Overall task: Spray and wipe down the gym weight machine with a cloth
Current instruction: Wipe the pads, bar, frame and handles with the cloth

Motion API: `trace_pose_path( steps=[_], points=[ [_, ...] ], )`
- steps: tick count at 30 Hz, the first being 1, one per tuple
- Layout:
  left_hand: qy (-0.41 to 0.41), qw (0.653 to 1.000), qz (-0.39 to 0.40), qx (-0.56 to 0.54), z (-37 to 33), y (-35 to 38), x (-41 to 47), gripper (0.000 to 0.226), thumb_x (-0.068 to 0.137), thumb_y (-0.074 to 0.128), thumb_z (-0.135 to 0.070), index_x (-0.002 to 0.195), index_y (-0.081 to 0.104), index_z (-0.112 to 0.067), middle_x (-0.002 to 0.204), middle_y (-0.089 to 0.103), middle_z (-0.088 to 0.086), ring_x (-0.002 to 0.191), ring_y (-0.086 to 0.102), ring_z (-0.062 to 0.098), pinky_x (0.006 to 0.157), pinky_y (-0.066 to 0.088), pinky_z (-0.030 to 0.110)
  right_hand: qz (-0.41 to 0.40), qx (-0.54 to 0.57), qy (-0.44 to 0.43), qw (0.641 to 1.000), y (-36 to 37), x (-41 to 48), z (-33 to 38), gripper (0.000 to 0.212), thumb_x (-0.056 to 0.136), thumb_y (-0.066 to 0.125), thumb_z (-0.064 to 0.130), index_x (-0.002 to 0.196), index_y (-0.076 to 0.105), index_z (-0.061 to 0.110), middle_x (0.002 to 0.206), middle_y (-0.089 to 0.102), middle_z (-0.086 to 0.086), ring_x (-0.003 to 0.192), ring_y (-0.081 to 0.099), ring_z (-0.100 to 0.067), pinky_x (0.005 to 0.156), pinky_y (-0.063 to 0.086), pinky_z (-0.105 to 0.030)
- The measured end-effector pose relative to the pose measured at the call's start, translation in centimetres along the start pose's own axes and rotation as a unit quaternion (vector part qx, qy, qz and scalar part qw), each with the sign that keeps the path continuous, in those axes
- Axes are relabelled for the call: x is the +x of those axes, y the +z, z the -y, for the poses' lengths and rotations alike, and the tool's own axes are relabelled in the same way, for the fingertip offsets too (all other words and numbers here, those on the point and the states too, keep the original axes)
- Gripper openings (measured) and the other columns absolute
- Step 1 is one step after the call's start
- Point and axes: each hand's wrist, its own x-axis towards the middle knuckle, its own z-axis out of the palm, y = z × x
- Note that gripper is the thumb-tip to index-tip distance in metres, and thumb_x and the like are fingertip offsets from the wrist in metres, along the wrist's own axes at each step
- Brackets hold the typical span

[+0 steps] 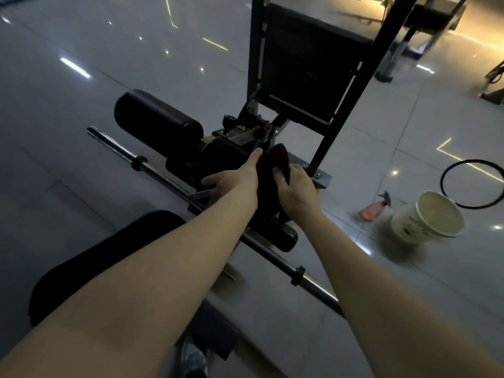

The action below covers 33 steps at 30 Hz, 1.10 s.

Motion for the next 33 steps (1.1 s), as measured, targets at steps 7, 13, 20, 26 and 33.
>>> trace_pose_path(
  steps=[7,13,20,26,33],
  points=[
    [0.105,0.982,0.031,-0.156,4.2,0.1,2.0,0.129,0.058,0.084,-0.074,0.155,0.018,-0.021,0.148,0.044,0.010,0.132,0.050,0.032,0.109,0.046,0.046,0.058,0.130,0.175,0.974,-0.2,6.7,-1.2,0.047,0.102,0.054,0.042,0.109,0.066,-0.003,0.099,0.069,-0.014,0.092,0.068,-0.032,0.078,0.053,-0.040],
    [0.141,0.942,0.127,-0.275,6.7,-0.5,3.1,0.123,0.051,0.087,-0.072,0.151,0.026,-0.033,0.142,0.052,0.006,0.125,0.057,0.030,0.109,0.047,0.050,0.101,0.281,0.212,0.930,0.4,6.1,-3.4,0.036,0.108,0.039,0.028,0.091,0.062,0.007,0.060,0.058,-0.005,0.052,0.053,-0.016,0.052,0.044,-0.028],
    [0.189,0.928,0.200,-0.251,12.7,0.9,4.8,0.139,0.036,0.063,-0.103,0.152,0.037,-0.030,0.145,0.057,0.013,0.133,0.053,0.041,0.111,0.043,0.060,0.071,0.482,0.137,0.862,5.0,-1.3,-11.8,0.013,0.103,0.043,0.011,0.097,0.052,0.005,0.067,0.054,-0.007,0.049,0.056,-0.018,0.044,0.048,-0.024],
    [0.309,0.877,0.362,-0.061,24.3,4.1,6.1,0.075,0.079,0.060,-0.079,0.117,0.073,-0.016,0.112,0.076,0.005,0.104,0.073,0.024,0.098,0.056,0.042,0.021,0.378,0.016,0.926,7.3,-6.1,-18.4,0.019,0.100,0.054,0.022,0.099,0.068,0.009,0.098,0.073,-0.013,0.095,0.072,-0.032,0.090,0.057,-0.044],
    [0.342,0.837,0.396,0.160,32.1,6.4,7.1,0.021,0.096,0.069,-0.011,0.115,0.073,-0.005,0.104,0.074,0.021,0.091,0.071,0.029,0.080,0.058,0.038,0.009,0.385,0.079,0.919,5.3,-11.1,-28.1,0.018,0.103,0.053,0.018,0.100,0.069,0.010,0.082,0.068,-0.007,0.066,0.065,-0.018,0.060,0.053,-0.028]
  ],
)
